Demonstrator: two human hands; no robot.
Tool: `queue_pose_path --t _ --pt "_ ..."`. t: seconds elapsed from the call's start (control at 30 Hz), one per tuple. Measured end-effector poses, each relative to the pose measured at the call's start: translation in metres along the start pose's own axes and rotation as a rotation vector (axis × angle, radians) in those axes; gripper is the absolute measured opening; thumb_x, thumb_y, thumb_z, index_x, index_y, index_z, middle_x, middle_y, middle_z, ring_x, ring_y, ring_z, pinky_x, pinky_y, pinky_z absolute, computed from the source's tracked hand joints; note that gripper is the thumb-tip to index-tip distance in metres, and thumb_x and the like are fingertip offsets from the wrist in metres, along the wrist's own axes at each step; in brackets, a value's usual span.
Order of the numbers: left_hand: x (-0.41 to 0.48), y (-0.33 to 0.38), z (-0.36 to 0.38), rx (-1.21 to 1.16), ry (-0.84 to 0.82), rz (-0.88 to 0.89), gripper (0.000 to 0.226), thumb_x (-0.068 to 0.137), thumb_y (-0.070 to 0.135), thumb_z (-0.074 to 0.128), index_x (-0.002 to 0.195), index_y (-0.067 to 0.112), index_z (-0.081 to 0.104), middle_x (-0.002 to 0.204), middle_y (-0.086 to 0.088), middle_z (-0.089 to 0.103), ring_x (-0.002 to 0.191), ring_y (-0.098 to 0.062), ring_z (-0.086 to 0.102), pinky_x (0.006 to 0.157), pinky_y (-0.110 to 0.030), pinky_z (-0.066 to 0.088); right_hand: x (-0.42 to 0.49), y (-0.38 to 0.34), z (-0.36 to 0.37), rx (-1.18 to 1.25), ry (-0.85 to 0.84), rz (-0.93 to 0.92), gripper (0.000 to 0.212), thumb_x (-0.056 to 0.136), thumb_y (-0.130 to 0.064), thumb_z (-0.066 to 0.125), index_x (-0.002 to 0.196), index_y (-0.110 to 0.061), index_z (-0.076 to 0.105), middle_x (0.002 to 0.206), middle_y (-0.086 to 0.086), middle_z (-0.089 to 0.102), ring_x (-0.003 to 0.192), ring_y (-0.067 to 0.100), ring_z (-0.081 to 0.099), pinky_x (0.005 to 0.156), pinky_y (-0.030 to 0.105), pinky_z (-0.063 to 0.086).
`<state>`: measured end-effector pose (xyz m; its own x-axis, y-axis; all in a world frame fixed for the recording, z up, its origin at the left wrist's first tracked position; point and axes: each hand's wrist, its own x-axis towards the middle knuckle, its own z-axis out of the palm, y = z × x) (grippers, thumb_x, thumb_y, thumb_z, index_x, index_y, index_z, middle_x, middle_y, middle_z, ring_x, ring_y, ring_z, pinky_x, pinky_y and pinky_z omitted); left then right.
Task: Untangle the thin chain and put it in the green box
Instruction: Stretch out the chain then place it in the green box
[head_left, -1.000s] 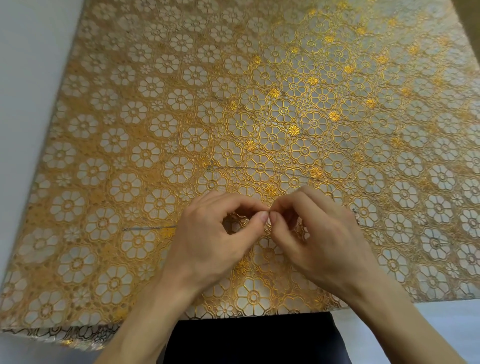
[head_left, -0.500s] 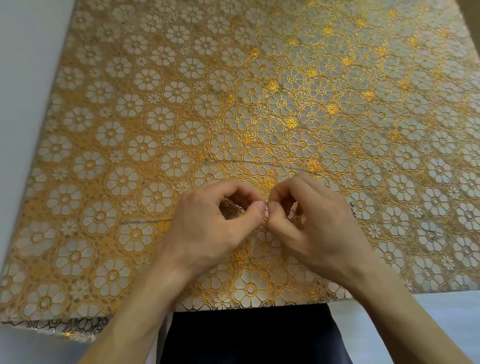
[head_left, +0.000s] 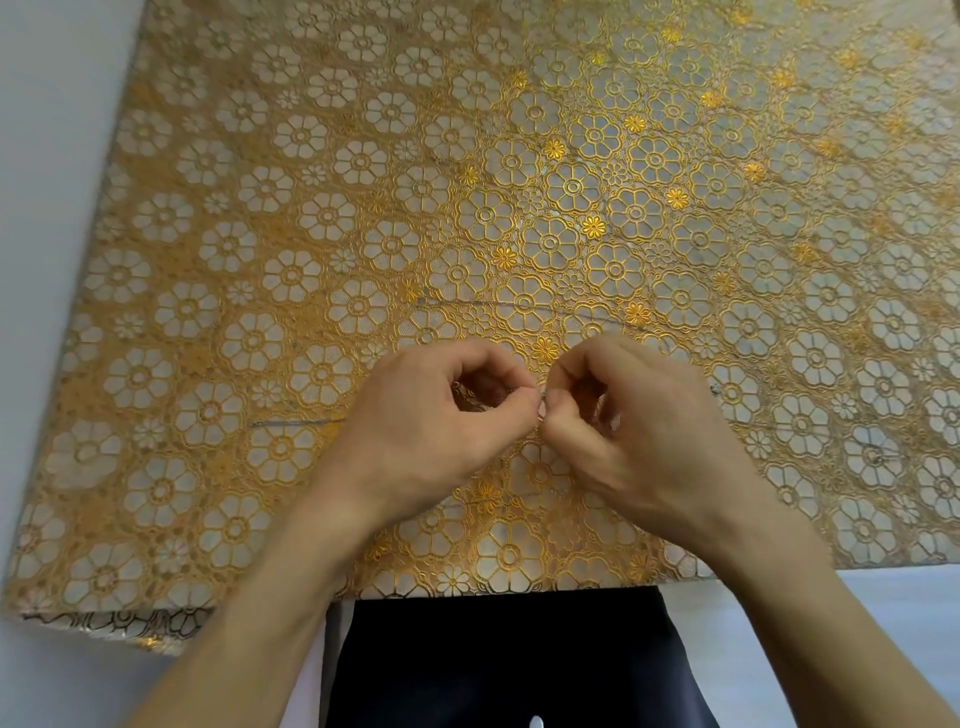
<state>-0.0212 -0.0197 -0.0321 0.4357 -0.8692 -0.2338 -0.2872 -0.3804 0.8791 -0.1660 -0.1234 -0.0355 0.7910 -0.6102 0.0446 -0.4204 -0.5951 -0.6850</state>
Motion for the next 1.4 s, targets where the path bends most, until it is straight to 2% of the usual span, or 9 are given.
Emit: queue_pose_path --t 0.2,0.37,0.63,0.73,0.87,0.97,1.07,1.17,1.4 --pt "0.000 -0.001 -0.009 0.026 0.184 -0.011 0.006 0.083 0.033 0.077 0.079 0.031 0.074 0.078 0.019 0.072 0.070 0.002 0.066 0.064 -0.011 0.047 0.000 0.006 -0.008 0.418 0.048 0.214 0.011 0.086 -0.023 0.060 0.076 -0.021 0.064 0.066 -0.011 0.060 0.058 0.006 0.053 0.054 0.018 0.042" --pt "0.000 0.001 -0.020 -0.206 0.075 -0.037 0.004 0.086 0.017 0.076 0.083 0.020 0.075 0.077 0.003 0.075 0.073 -0.006 0.067 0.067 -0.014 0.050 -0.004 0.002 -0.004 0.434 0.068 0.167 0.006 0.087 -0.024 0.068 0.083 -0.027 0.071 0.074 -0.014 0.067 0.066 0.010 0.061 0.058 0.016 0.044" --pt "0.000 -0.002 -0.021 -0.199 -0.001 0.023 0.007 0.080 0.028 0.071 0.079 0.024 0.075 0.078 0.005 0.074 0.074 -0.010 0.068 0.070 -0.018 0.051 -0.003 -0.008 -0.002 0.440 0.022 0.090 0.020 0.087 -0.031 0.073 0.106 -0.029 0.073 0.097 -0.011 0.072 0.071 0.020 0.066 0.061 0.034 0.053" --pt "0.000 0.000 -0.021 -0.171 -0.018 0.033 0.006 0.086 0.021 0.077 0.080 0.021 0.076 0.073 0.008 0.073 0.059 0.004 0.058 0.058 -0.005 0.039 -0.003 -0.007 0.001 0.440 -0.007 0.105 0.013 0.087 -0.033 0.076 0.100 -0.029 0.073 0.085 -0.019 0.070 0.068 0.019 0.066 0.058 0.037 0.052" --pt "0.001 -0.003 -0.021 -0.154 -0.013 0.018 0.007 0.084 0.023 0.080 0.080 0.024 0.076 0.069 0.013 0.069 0.054 0.004 0.054 0.055 -0.005 0.036 -0.001 -0.003 0.006 0.442 -0.013 0.124 0.005 0.088 -0.031 0.075 0.091 -0.030 0.071 0.072 -0.007 0.069 0.061 0.018 0.063 0.057 0.041 0.049" --pt "0.000 -0.007 -0.023 -0.140 -0.008 0.019 0.008 0.079 0.036 0.074 0.083 0.030 0.076 0.075 0.009 0.072 0.055 -0.002 0.055 0.052 -0.019 0.041 -0.001 -0.001 0.008 0.437 -0.029 0.132 0.006 0.088 -0.036 0.070 0.090 -0.031 0.069 0.070 -0.003 0.067 0.059 0.021 0.059 0.056 0.043 0.048" --pt "-0.001 -0.005 -0.024 -0.097 -0.003 0.036 0.009 0.079 0.040 0.072 0.087 0.036 0.075 0.079 0.010 0.073 0.059 -0.031 0.058 0.052 -0.041 0.046 -0.001 -0.001 0.008 0.458 -0.044 0.126 0.009 0.089 -0.039 0.067 0.092 -0.031 0.068 0.068 -0.001 0.064 0.057 0.022 0.057 0.054 0.042 0.046" --pt "-0.002 -0.006 -0.024 -0.084 -0.005 0.047 0.011 0.080 0.042 0.071 0.089 0.038 0.075 0.082 0.009 0.073 0.063 -0.042 0.058 0.052 -0.050 0.047 -0.002 -0.002 0.007 0.476 -0.050 0.124 0.007 0.090 -0.035 0.064 0.091 -0.029 0.067 0.071 -0.003 0.065 0.059 0.019 0.058 0.054 0.039 0.047" --pt "-0.004 -0.006 -0.024 -0.064 0.009 0.064 0.008 0.080 0.039 0.072 0.086 0.035 0.076 0.079 0.012 0.071 0.060 -0.005 0.060 0.053 -0.021 0.044 -0.003 -0.002 0.006 0.496 -0.072 0.118 0.005 0.093 -0.032 0.060 0.092 -0.029 0.064 0.073 0.004 0.067 0.060 0.027 0.058 0.056 0.044 0.045"
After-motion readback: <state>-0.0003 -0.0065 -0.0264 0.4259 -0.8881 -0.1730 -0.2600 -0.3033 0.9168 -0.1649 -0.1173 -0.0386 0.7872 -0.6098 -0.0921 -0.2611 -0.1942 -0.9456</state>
